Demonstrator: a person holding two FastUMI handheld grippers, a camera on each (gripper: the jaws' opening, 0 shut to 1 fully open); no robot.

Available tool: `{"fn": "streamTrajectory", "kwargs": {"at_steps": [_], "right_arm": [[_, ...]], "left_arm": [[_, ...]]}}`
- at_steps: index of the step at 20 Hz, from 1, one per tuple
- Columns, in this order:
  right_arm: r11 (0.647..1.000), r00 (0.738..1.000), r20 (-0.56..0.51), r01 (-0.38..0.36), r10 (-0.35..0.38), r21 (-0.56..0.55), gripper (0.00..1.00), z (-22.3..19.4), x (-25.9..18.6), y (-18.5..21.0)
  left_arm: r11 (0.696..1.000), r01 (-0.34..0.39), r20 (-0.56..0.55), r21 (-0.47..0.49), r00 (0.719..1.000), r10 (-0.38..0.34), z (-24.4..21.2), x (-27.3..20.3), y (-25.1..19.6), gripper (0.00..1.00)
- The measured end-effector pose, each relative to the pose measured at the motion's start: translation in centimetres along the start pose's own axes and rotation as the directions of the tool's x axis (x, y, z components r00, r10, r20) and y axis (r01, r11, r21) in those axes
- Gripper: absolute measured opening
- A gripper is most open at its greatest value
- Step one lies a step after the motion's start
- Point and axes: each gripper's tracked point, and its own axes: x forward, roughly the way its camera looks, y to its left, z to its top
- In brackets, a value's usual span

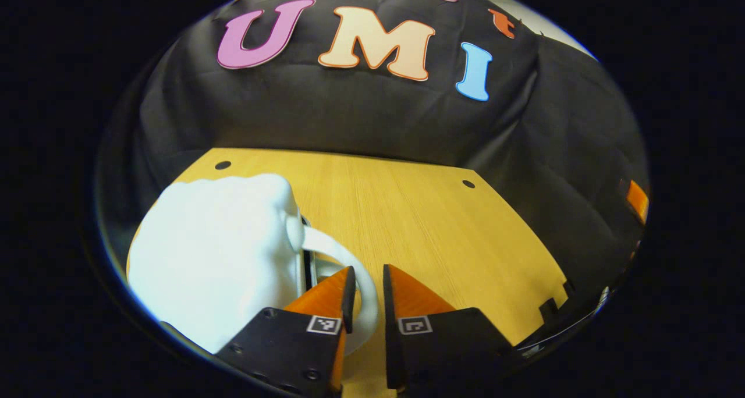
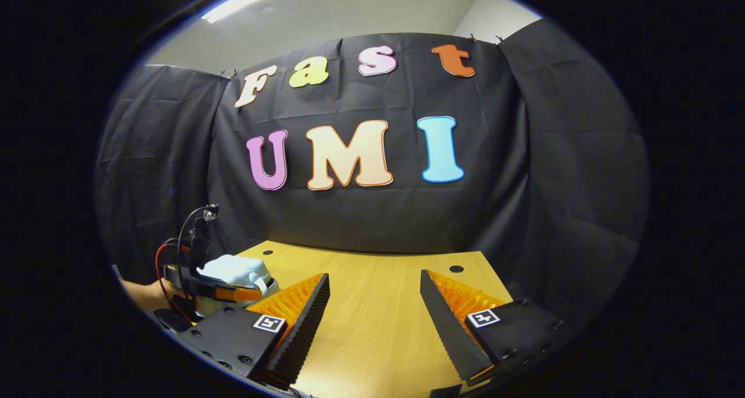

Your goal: First open the suitcase, pack the skin care products into it, and then close the suitcase.

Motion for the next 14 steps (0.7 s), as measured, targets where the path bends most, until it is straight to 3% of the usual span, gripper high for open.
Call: {"fn": "streamTrajectory", "kwargs": {"at_steps": [1, 3, 4, 6, 7, 11, 14], "right_arm": [[1.0, 1.0, 0.016, -0.004, 0.004, 0.0, 0.97, 0.5, -0.1, -0.3], [1.0, 0.997, 0.072, -0.013, 0.012, 0.006, 0.97, 2.4, -0.2, -0.5], [1.0, 0.995, 0.1, -0.011, 0.01, 0.011, 0.98, 3.5, -0.2, -0.6], [0.999, 0.988, 0.155, 0.001, -0.008, 0.043, 0.98, 5.7, -0.1, -0.5], [0.998, 0.984, 0.179, 0.006, -0.018, 0.064, 0.94, 6.8, -0.3, -0.1], [0.996, 0.955, 0.295, 0.01, -0.035, 0.087, 0.97, 11.5, -0.8, 1.8], [0.991, 0.938, 0.336, 0.037, -0.078, 0.127, 0.97, 13.3, -1.3, 2.8]], "left_arm": [[0.999, -0.031, 0.061, 0.013, 0.998, 0.03, 1.4, -0.7, -0.4, 0.27], [0.996, -0.09, 0.196, 0.02, 0.977, 0.085, 5.0, -2.5, -2.1, 0.7], [0.989, -0.144, 0.264, 0.02, 0.955, 0.134, 6.8, -4.1, -2.5, 0.87], [0.974, -0.223, 0.409, 0.032, 0.892, 0.19, 11.8, -7.2, -3.9, 0.96], [0.973, -0.226, 0.467, 0.044, 0.866, 0.18, 14.0, -8.8, -5.1, 0.95], [0.983, -0.138, 0.633, 0.118, 0.773, 0.033, 21.3, -13.8, -10.2, 0.95], [0.98, -0.135, 0.692, 0.148, 0.722, -0.005, 24.5, -16.2, -10.3, 0.96]]}}
